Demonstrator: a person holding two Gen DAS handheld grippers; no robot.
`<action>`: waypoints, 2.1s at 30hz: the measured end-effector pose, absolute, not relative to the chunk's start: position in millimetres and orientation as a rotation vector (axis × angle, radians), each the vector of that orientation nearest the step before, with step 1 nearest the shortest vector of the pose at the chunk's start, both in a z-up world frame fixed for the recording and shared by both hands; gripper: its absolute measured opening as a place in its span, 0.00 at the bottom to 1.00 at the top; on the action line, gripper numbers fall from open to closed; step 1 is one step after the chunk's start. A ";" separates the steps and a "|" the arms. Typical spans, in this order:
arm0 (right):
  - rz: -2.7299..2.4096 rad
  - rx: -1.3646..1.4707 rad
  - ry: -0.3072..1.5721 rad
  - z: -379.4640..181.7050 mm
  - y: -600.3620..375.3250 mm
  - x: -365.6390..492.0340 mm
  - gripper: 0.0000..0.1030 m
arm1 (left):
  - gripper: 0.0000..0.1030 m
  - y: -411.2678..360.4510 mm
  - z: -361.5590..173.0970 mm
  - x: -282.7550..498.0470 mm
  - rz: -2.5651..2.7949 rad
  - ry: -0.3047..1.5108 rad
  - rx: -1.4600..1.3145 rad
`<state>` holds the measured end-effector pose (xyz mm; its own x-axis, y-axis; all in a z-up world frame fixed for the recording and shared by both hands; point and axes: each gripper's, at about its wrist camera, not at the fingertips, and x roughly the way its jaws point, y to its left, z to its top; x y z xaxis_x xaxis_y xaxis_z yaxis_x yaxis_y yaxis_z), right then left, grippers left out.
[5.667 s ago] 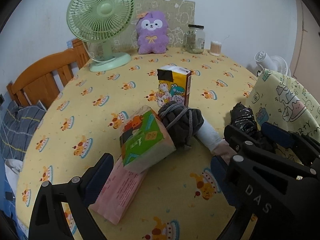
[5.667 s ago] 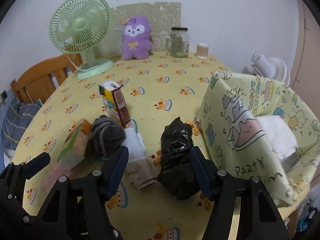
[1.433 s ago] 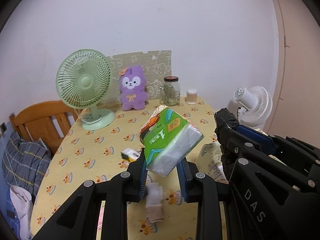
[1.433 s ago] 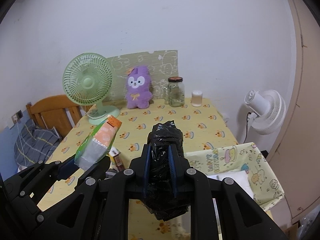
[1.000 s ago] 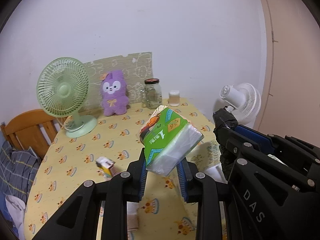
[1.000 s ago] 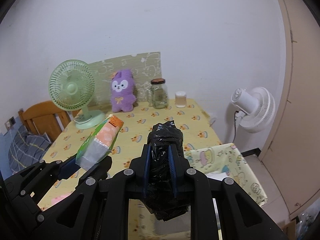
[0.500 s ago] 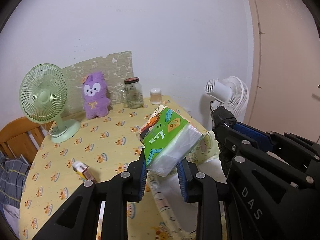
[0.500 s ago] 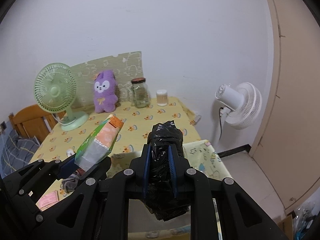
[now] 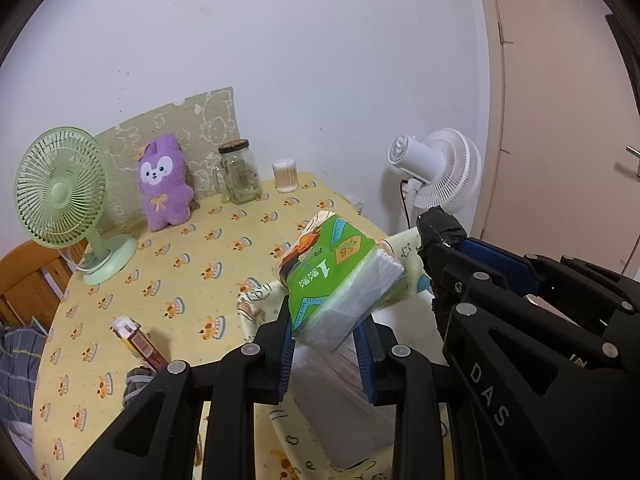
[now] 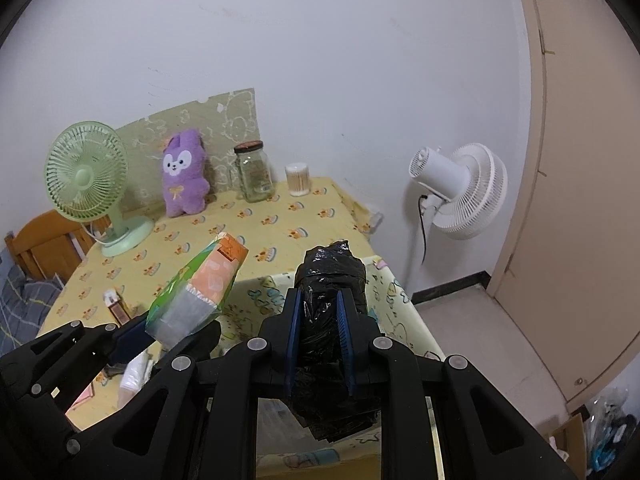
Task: Organize soft objects
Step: 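Carry the tissue pack with the left tool while the right tool carries the black bag to the paper box, then lower both items into the paper box and open both tools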
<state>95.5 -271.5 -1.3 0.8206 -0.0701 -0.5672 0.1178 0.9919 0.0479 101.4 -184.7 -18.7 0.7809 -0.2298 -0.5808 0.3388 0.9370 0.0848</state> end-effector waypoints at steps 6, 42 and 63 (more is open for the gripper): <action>-0.121 0.089 0.633 -11.9 -279.8 100.0 0.20 | 0.30 -191.0 -29.6 107.9 -0.335 0.645 0.193; -0.108 0.096 0.662 -13.0 -262.2 105.5 0.82 | 0.89 -172.0 -26.3 110.5 -0.315 0.668 0.187; -0.100 0.070 0.577 15.6 -215.0 74.5 0.89 | 0.95 -125.8 0.0 80.5 -0.277 0.595 0.181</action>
